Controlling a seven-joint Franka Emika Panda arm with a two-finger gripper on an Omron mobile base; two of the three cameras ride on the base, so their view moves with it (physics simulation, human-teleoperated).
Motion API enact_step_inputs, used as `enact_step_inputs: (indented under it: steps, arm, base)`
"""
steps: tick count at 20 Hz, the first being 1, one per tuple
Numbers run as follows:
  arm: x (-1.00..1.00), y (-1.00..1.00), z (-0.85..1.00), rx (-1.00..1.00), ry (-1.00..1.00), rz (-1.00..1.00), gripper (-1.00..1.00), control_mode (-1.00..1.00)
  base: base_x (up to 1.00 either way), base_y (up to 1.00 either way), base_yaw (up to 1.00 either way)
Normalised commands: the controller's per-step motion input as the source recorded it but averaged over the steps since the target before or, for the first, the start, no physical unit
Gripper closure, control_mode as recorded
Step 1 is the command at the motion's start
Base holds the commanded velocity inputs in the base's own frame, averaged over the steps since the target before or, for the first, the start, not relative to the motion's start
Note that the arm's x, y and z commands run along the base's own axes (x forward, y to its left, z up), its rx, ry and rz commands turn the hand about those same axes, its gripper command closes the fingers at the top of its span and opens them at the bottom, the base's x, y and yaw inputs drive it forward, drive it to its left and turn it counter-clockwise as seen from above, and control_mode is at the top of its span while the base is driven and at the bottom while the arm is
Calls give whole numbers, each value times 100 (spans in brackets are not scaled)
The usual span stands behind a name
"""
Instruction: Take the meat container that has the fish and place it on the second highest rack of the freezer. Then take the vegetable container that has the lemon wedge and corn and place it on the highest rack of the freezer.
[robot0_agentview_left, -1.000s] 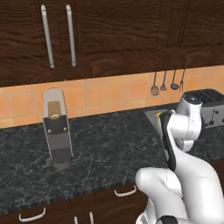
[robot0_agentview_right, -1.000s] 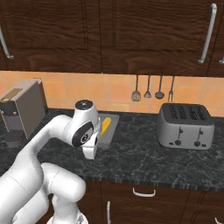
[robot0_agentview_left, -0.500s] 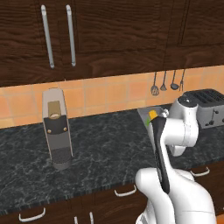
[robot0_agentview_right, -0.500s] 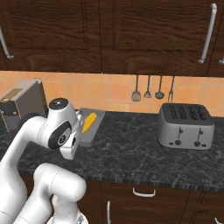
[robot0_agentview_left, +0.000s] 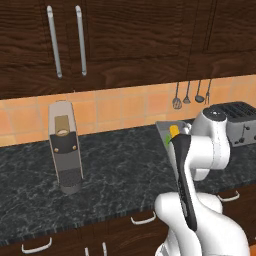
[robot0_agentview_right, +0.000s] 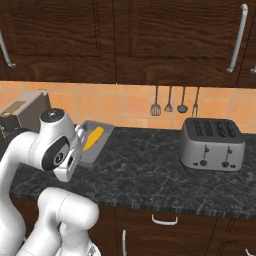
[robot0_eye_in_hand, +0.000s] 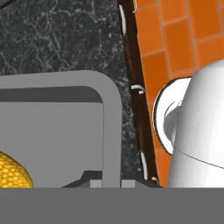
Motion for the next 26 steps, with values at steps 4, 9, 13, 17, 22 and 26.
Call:
enact_step_inputs:
  steps: [4,9,13,17,22,26]
  arm:
    - [-12,-14,10,3,0,-2,100,-100]
    - [-16,-3,20,0,0,0,100,-100]
    - [-25,0,27,0,0,0,100,-100]
    - [-39,0,34,0,0,0,100,-100]
    - [-27,0,41,0,0,0,100,-100]
    - [-24,0,16,0,0,0,100,-100]
  base:
    - [0,0,0]
    - [0,0,0]
    - [0,0,0]
    - [0,0,0]
    - [0,0,0]
    - [0,0,0]
